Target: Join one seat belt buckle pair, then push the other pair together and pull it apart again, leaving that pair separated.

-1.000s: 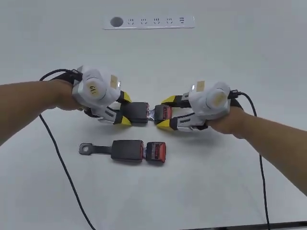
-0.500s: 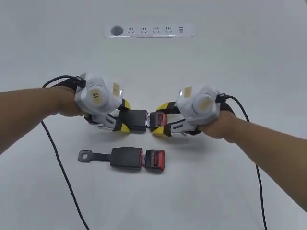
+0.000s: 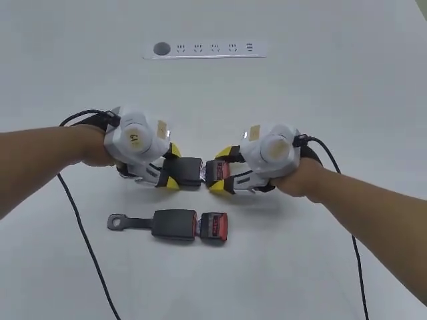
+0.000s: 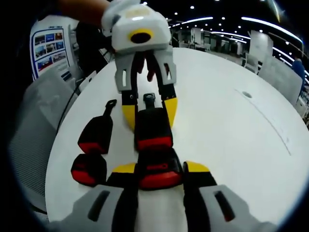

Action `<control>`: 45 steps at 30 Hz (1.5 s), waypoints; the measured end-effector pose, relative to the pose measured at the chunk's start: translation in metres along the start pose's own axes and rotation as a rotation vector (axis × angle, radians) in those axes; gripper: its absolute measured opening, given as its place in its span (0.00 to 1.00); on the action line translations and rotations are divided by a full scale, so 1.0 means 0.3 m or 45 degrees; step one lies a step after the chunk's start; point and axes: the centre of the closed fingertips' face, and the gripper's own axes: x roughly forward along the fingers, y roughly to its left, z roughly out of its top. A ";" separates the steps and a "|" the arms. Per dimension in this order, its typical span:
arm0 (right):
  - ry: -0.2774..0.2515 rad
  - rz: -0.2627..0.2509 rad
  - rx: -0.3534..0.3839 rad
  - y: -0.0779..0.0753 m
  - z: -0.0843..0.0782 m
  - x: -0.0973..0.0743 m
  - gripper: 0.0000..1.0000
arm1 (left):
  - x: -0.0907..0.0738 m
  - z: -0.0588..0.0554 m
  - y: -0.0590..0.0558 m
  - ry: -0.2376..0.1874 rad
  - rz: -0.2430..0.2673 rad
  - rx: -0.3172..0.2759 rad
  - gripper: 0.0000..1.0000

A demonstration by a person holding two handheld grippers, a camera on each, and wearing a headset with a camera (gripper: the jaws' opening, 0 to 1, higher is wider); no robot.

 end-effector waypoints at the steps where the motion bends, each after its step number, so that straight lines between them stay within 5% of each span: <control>1: 0.001 -0.001 -0.001 -0.001 -0.001 0.000 0.35 | 0.000 0.000 0.000 0.000 0.000 -0.001 0.33; 45: 0.060 -0.036 -0.037 0.011 -0.050 -0.050 0.36 | -0.004 -0.003 0.001 0.036 0.029 -0.049 0.34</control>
